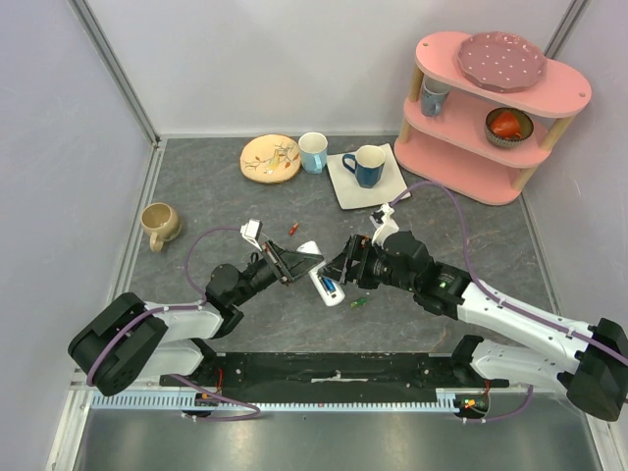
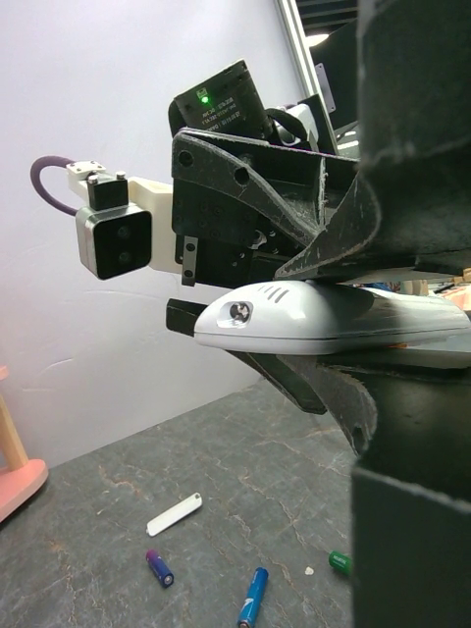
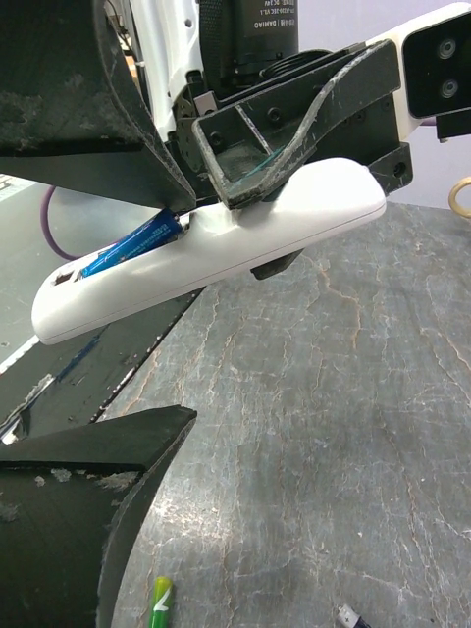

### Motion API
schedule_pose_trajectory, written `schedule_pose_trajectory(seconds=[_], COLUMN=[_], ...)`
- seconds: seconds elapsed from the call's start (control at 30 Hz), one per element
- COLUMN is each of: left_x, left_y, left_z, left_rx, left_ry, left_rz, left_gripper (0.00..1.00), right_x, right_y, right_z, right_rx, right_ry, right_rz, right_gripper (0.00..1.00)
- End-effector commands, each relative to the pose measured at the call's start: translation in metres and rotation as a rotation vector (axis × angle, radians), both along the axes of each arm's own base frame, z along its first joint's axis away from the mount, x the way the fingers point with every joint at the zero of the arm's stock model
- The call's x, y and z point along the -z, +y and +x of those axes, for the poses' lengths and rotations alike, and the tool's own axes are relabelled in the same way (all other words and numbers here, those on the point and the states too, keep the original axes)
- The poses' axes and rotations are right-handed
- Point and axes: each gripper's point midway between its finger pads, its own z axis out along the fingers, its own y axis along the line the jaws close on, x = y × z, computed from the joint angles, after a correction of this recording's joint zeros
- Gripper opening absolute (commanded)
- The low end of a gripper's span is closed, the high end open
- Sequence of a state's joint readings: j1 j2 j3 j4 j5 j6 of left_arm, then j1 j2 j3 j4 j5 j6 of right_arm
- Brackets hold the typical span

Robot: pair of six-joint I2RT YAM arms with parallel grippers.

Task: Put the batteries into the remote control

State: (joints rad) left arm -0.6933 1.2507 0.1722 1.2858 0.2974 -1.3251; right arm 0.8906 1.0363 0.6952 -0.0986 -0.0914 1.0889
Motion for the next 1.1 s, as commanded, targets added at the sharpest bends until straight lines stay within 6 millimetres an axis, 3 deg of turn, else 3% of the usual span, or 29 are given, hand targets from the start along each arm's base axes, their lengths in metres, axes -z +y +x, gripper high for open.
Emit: schedule_pose_trajectory(seconds=[0.0,1.07], left_x=[-0.029,-0.043], left_y=[-0.001,0.000], left_z=[-0.003,-0.002], left_rx=[0.017,0.008], left_ry=[-0.073,-0.097], left_rz=[-0.073,-0.095], left_gripper=[0.02,0.02], right_x=[-0.010,0.005], right_y=[0.003,0.000], right_z=[0.002,-0.004], right_rx=[0.004,0.000], right_ry=[-0.008,0.024], right_rz=[0.051,0.055], right_gripper=[0.88,0.83])
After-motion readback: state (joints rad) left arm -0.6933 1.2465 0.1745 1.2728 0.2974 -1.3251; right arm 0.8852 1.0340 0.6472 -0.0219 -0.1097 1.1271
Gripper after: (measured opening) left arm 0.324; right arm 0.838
